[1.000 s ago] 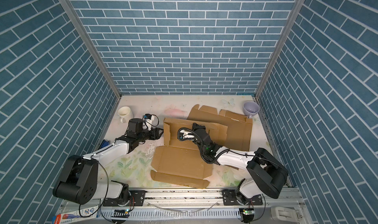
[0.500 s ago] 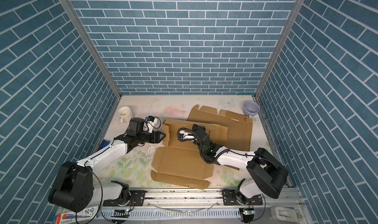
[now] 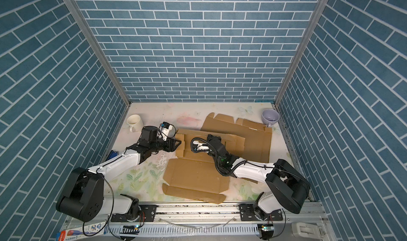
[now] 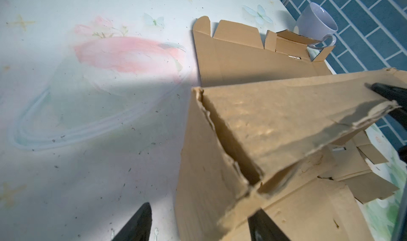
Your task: Fold the paper box
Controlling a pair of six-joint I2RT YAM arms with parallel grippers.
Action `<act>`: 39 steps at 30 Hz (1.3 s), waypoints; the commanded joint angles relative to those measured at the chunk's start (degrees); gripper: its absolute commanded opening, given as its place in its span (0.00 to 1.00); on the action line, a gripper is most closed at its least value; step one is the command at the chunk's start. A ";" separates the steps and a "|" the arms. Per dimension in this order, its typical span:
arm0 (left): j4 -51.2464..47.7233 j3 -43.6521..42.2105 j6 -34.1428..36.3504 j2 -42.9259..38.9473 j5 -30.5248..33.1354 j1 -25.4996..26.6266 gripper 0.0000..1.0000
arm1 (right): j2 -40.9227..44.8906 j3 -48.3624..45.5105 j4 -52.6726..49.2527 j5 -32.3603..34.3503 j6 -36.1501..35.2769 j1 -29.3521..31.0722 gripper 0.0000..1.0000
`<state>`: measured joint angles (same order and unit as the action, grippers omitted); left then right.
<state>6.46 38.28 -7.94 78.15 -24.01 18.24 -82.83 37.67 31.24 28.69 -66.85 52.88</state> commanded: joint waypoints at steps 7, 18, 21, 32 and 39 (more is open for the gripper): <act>11.88 -2.65 3.75 3.14 13.88 6.41 0.60 | 0.37 1.92 -0.97 -1.53 2.58 1.17 0.00; 18.63 -5.99 4.98 5.41 26.09 12.20 0.23 | 1.17 3.28 -2.72 -2.67 5.79 1.26 0.00; 20.35 -6.03 5.16 6.19 31.51 14.19 0.09 | 1.80 4.30 -3.57 -2.72 7.65 1.61 0.00; 33.84 -8.91 7.52 10.92 48.81 19.81 0.00 | 7.29 11.07 -23.37 -13.91 34.41 -0.77 0.47; 49.15 -13.55 11.05 12.87 55.47 21.01 0.00 | 16.13 17.64 -40.22 -33.37 61.05 -11.60 0.62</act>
<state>47.97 26.33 -0.38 89.65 26.11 38.72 -69.65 51.09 0.34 5.34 -23.33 44.64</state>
